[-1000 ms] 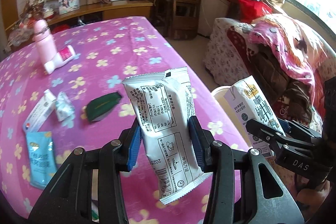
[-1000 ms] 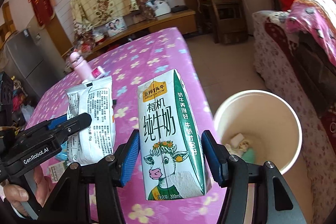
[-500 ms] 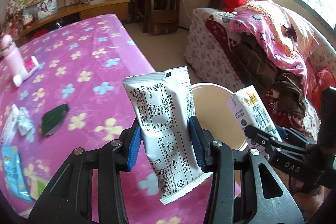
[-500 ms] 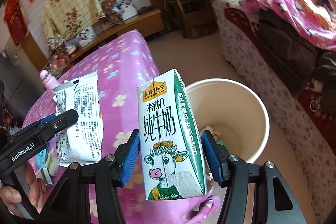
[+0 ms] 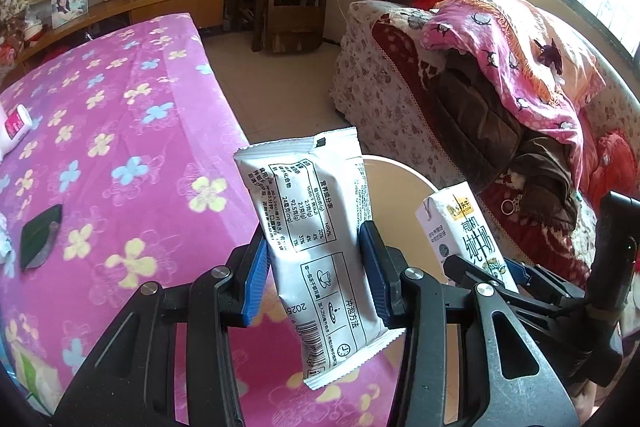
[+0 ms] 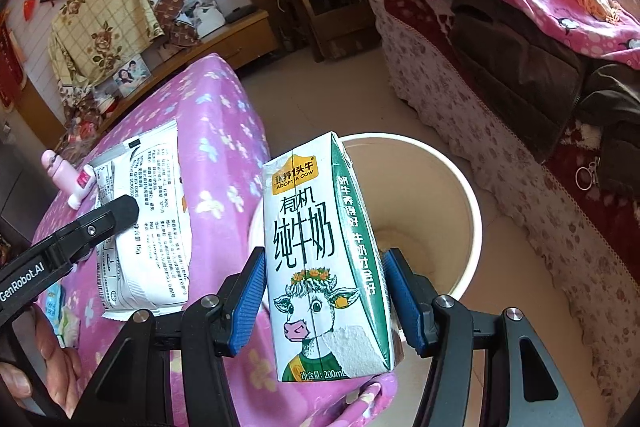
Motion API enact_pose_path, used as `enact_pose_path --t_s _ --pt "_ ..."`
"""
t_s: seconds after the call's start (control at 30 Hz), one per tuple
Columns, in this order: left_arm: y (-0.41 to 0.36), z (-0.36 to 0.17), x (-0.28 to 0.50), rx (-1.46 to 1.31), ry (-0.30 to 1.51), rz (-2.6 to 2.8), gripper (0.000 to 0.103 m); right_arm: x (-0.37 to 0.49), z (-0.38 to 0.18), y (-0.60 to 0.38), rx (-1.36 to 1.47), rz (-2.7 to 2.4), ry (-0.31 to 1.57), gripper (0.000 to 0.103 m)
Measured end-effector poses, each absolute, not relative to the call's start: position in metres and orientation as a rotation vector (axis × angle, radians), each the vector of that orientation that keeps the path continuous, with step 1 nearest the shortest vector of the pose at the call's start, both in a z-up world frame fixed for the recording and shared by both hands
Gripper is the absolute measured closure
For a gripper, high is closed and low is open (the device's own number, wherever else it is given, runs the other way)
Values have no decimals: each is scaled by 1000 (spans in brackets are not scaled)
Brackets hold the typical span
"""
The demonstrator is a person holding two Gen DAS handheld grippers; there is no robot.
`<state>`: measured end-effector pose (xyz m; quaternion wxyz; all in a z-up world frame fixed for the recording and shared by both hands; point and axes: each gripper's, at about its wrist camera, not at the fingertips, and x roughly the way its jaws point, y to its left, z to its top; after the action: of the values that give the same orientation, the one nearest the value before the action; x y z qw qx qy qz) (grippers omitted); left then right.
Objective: Collect trash
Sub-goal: 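Carry the carton and wrapper over the white bucket and open both grippers, then move both tools back over the remaining trash on the table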
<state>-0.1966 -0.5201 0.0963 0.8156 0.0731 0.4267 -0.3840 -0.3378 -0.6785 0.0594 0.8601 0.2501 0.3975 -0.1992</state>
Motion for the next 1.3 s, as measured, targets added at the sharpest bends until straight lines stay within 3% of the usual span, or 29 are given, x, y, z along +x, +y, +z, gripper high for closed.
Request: enact_pose_path --t_s 0.27,0.3,0.37,0.43,1.3 --pt "-525 88 -189 100 921 -814 55 -332 53 -689 516 -456 827 45" --pt "-524 87 -187 86 925 -816 53 -331 52 -690 514 -468 831 44" --pt "-521 85 -184 60 944 -826 52 -328 51 -692 512 -480 844 31" --pt "-519 83 -182 40 961 -833 41 -329 49 -692 522 -479 841 30" --pt "-439 102 -200 115 881 -684 40 -320 77 -612 471 -352 833 30"
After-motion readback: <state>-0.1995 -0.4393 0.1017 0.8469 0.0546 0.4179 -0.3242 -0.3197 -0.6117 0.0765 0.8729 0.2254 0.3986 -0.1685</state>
